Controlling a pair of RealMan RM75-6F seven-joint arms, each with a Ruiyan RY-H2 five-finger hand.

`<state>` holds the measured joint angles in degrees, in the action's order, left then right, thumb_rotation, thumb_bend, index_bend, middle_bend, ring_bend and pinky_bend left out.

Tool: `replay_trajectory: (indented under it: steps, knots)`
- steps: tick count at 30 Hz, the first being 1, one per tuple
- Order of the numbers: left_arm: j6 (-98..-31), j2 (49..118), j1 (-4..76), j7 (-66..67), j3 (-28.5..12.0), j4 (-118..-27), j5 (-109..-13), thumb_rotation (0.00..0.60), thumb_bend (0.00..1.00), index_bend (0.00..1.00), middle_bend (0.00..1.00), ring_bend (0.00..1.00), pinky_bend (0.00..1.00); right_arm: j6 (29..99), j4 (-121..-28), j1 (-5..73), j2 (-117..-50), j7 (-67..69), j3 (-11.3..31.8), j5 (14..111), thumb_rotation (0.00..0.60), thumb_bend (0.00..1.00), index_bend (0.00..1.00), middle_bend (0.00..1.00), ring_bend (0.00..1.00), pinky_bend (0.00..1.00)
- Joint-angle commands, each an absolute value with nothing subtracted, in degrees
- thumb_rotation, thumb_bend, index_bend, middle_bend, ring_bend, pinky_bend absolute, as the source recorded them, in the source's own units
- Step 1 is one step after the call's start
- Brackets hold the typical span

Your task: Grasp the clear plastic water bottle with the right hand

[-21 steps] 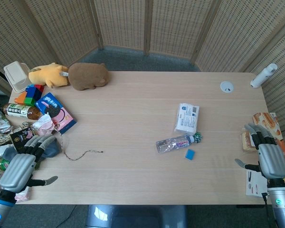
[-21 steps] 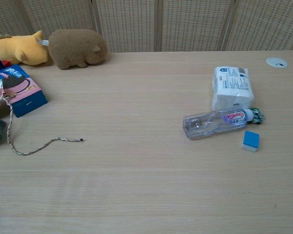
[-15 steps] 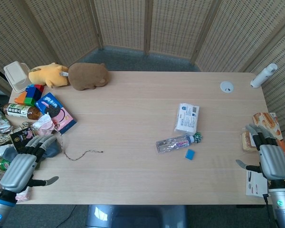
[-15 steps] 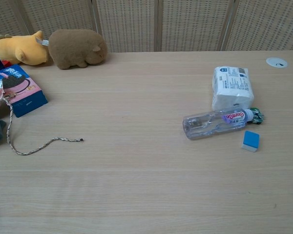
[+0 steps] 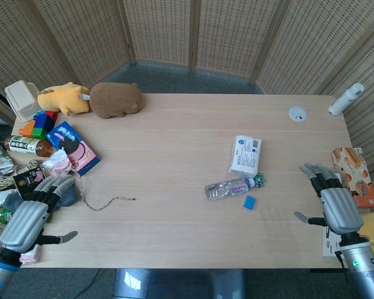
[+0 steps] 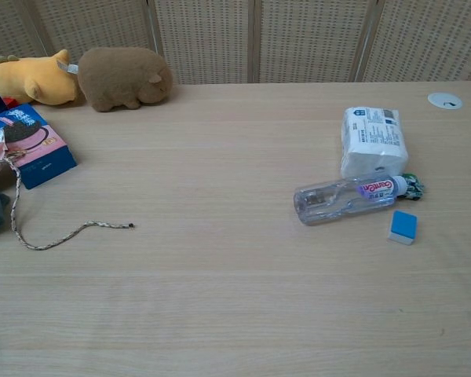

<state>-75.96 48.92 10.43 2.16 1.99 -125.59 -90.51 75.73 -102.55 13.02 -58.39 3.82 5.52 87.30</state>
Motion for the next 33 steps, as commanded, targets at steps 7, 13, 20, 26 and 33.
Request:
replay_trajectory:
  steps: [7, 13, 20, 26, 33]
  knots:
    - [-73.5, 50.0, 11.9, 2.1, 1.3, -124.7, -88.7, 0.600, 0.02, 0.05, 0.00, 0.00, 0.00, 63.6, -104.7, 22.7, -62.4, 2.5, 5.3, 91.8, 0.600, 0.02, 0.00, 0.00, 0.00, 0.00]
    - [-72.3, 51.1, 13.0, 2.0, 0.5, -123.8, -87.5, 0.600, 0.02, 0.05, 0.00, 0.00, 0.00, 55.9, -103.2, 28.7, -67.2, 0.7, 6.0, 90.4, 0.600, 0.03, 0.00, 0.00, 0.00, 0.00]
    - [-71.5, 51.5, 13.7, 1.9, 0.2, -123.1, -86.2, 0.600, 0.02, 0.05, 0.00, 0.00, 0.00, 49.6, -99.0, 33.9, -72.6, 0.0, 6.9, 86.9, 0.600, 0.03, 0.00, 0.00, 0.00, 0.00]
    - [-71.4, 51.6, 13.9, 1.8, -0.1, -122.9, -85.7, 0.600, 0.02, 0.05, 0.00, 0.00, 0.00, 46.5, -94.9, 37.6, -76.2, 0.0, 7.9, 84.5, 0.600, 0.03, 0.00, 0.00, 0.00, 0.00]
    - [-71.1, 51.8, 14.3, 2.2, -0.2, -123.1, -85.3, 0.600, 0.02, 0.05, 0.00, 0.00, 0.00, 44.4, -89.9, 40.1, -79.6, 0.8, 7.8, 82.7, 0.600, 0.03, 0.00, 0.00, 0.00, 0.00]
